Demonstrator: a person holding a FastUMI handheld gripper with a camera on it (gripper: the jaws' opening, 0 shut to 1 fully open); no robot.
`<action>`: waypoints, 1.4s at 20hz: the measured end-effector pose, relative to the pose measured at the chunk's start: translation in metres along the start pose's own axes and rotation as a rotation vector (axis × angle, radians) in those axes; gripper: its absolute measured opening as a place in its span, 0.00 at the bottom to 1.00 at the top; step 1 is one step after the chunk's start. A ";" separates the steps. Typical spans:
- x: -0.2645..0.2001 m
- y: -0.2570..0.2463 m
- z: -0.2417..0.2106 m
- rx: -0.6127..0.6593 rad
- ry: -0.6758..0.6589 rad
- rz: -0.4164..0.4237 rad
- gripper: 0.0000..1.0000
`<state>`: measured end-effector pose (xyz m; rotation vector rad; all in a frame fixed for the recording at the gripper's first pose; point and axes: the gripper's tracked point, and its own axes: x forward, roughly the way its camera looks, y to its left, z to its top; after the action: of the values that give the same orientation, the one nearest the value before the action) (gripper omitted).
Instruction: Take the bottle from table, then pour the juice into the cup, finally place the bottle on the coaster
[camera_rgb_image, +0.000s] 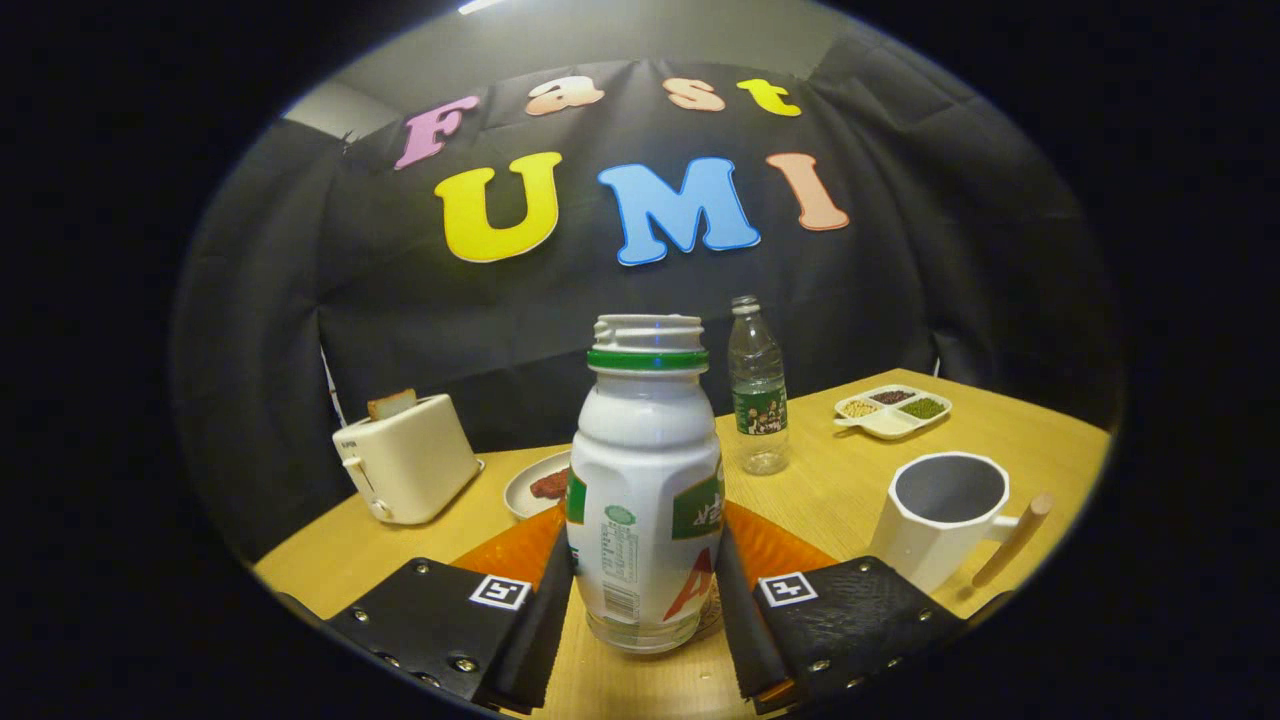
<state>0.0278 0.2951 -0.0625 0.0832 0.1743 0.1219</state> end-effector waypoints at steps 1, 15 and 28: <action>0.000 0.001 0.000 -0.044 -0.005 -0.004 0.68; 0.017 0.007 0.000 -0.120 -0.051 0.031 0.68; 0.031 0.012 -0.010 -0.152 -0.026 0.043 0.68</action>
<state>0.0552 0.3112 -0.0760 -0.0626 0.1369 0.1764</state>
